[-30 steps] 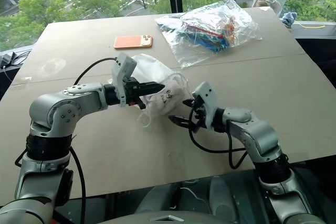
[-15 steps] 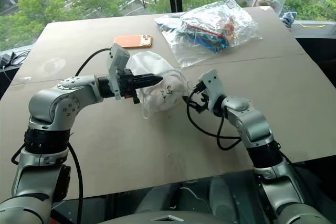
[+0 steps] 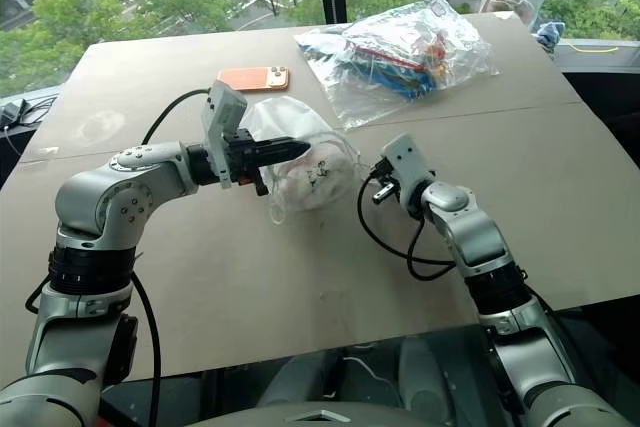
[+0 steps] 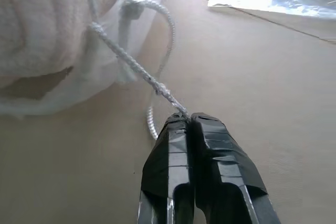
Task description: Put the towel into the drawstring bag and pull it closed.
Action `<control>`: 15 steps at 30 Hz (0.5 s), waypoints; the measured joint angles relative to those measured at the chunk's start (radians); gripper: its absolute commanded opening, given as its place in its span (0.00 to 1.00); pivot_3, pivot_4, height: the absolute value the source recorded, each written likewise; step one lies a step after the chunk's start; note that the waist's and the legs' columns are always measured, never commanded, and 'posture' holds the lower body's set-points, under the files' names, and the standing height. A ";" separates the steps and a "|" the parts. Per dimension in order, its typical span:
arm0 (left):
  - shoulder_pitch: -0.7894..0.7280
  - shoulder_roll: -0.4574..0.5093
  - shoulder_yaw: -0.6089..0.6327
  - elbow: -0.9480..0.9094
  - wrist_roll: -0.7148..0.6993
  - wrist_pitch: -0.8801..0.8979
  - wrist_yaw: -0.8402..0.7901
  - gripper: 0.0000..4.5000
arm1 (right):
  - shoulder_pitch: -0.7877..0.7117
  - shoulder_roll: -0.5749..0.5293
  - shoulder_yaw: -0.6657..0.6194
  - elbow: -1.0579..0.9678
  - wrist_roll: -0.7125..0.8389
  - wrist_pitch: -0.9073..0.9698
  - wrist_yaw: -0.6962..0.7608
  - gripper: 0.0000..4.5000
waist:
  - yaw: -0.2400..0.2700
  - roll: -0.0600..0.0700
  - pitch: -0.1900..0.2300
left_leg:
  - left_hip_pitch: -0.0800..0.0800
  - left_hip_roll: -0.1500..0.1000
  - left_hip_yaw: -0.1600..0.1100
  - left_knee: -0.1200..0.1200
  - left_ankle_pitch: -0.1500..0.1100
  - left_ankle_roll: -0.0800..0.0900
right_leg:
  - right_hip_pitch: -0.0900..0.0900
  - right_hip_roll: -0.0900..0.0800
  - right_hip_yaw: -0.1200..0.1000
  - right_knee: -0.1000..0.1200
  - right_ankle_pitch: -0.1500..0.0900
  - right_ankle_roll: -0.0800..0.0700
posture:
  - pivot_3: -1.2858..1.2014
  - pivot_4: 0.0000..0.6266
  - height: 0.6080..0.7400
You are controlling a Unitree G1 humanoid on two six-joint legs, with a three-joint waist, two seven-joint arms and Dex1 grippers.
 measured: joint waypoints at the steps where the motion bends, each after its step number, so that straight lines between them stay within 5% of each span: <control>1: -0.001 -0.002 0.001 0.006 -0.002 0.001 -0.003 0.00 | 0.001 0.001 -0.007 -0.010 -0.025 -0.007 -0.035 0.02 | 0.000 0.000 0.000 | 0.000 0.000 0.000 0.000 0.000 0.000 | 0.000 0.000 0.000 0.000 0.000 0.000 | 0.52 0.24 1.00; 9: -0.113 -0.038 0.077 0.126 -0.089 0.103 -0.009 0.00 | 0.007 0.007 -0.050 -0.269 -0.050 0.055 -0.081 0.02 | -0.005 0.000 0.000 | 0.000 0.000 0.000 0.000 0.000 0.000 | 0.000 0.000 0.000 0.001 0.000 0.000 | 0.52 0.24 1.00; 12: -0.094 -0.008 0.047 0.186 -0.042 0.070 -0.042 0.18 | 0.032 0.005 -0.044 -0.334 -0.018 0.107 -0.042 0.00 | -0.004 0.000 0.000 | 0.000 0.000 0.000 0.000 0.000 0.000 | 0.000 0.000 0.000 0.001 0.000 0.000 | 0.52 0.24 1.00; 15: -0.039 0.041 0.039 0.185 -0.029 0.037 -0.118 0.49 | 0.078 0.000 -0.025 -0.368 0.010 0.149 -0.007 0.00 | -0.002 0.000 0.000 | 0.000 0.000 0.000 0.000 0.000 0.000 | 0.000 0.000 0.000 0.000 0.000 0.000 | 0.52 0.24 1.00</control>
